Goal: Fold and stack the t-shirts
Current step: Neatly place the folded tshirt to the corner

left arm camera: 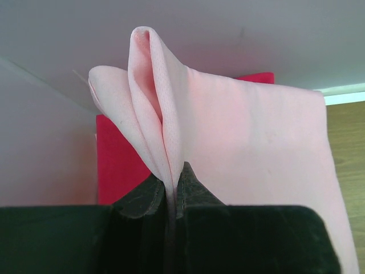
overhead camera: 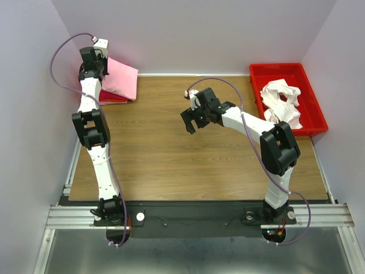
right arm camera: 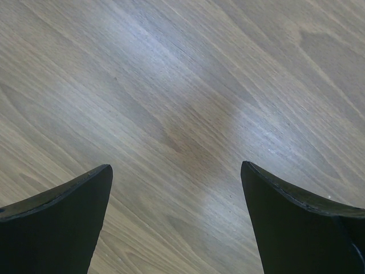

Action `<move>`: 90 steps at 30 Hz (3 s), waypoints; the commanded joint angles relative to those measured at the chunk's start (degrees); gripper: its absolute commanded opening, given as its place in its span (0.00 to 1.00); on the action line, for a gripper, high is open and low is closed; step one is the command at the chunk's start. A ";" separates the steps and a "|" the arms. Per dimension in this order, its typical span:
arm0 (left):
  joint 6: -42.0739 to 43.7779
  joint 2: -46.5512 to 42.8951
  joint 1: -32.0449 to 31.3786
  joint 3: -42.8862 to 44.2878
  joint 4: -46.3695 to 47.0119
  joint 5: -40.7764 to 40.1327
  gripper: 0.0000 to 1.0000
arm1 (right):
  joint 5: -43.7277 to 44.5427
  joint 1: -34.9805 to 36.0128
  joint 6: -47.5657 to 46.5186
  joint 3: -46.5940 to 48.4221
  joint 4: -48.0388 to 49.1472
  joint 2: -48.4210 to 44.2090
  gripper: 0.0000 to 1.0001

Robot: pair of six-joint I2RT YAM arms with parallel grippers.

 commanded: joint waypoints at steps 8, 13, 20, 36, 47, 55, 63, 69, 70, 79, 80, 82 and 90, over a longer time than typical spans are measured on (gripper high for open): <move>3.65 2.24 3.54 5.28 7.56 0.03 0.03 | -0.69 0.15 0.50 3.61 0.02 1.34 1.00; 4.09 3.39 4.59 5.28 8.53 0.46 0.04 | -0.60 0.15 0.41 3.52 -0.16 2.04 1.00; 4.27 4.71 5.12 5.10 8.80 0.03 0.04 | -0.69 0.15 0.41 3.70 -0.25 2.75 1.00; 4.18 3.57 7.41 2.73 10.55 1.52 0.04 | -1.30 0.15 0.76 3.61 -0.33 3.80 1.00; 4.53 4.89 7.85 3.08 10.99 1.17 0.07 | -1.13 0.15 0.41 2.99 -0.33 3.45 1.00; 3.91 2.26 8.02 0.10 11.17 2.31 0.07 | -1.48 0.15 0.67 3.17 -0.33 3.98 1.00; 4.88 3.57 8.46 1.32 10.73 0.99 0.07 | -1.39 0.15 0.59 2.47 -0.33 3.45 1.00; 5.50 4.27 8.64 1.76 10.90 0.64 0.08 | -1.39 0.15 0.59 2.46 -0.33 3.63 1.00; 5.67 4.36 8.64 1.85 10.90 0.55 0.08 | -1.39 0.15 0.59 2.55 -0.33 3.63 1.00; 5.50 3.92 9.08 2.03 11.43 -1.29 0.36 | -1.57 0.15 0.76 2.99 -0.33 3.80 1.00; 5.41 3.66 9.17 2.03 11.43 -1.38 0.38 | -1.74 0.15 0.85 2.99 -0.42 3.71 1.00; 5.50 3.31 9.08 1.94 11.43 -1.47 0.41 | -1.74 0.24 0.76 2.99 -0.42 3.45 1.00; 4.97 0.76 9.25 2.20 11.43 -3.14 0.49 | -1.57 0.24 0.59 2.55 -0.42 2.40 1.00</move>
